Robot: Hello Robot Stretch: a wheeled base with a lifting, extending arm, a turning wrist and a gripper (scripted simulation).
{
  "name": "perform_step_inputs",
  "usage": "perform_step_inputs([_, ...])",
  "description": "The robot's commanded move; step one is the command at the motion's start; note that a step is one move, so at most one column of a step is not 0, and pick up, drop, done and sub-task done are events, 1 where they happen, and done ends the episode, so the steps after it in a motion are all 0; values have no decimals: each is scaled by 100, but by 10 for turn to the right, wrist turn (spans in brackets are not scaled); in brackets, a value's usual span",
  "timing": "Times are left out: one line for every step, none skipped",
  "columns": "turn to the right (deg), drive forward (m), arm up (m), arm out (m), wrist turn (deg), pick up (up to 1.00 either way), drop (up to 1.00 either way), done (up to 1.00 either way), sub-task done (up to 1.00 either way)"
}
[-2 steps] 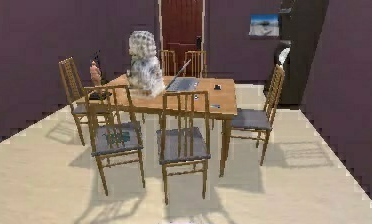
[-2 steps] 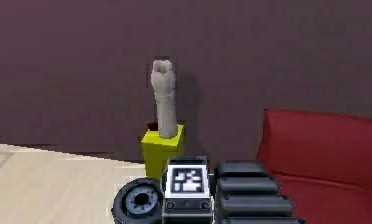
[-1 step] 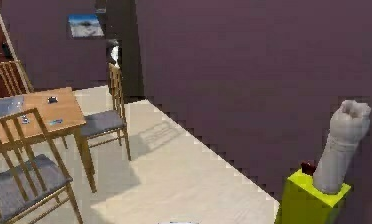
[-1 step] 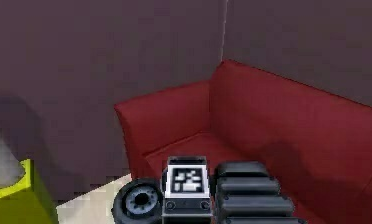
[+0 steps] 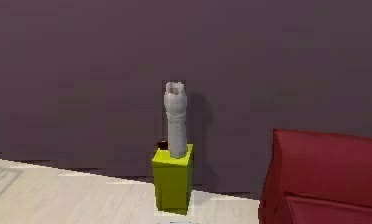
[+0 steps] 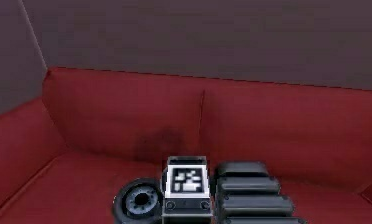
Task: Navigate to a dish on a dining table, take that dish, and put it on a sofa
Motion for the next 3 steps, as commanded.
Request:
perform_step_inputs([30, 0, 0, 0, 0, 0, 0, 0, 0])
perform_step_inputs([0, 0, 0, 26, 0, 0, 0, 0, 0])
perform_step_inputs([0, 0, 0, 0, 450, 0, 0, 0, 0])
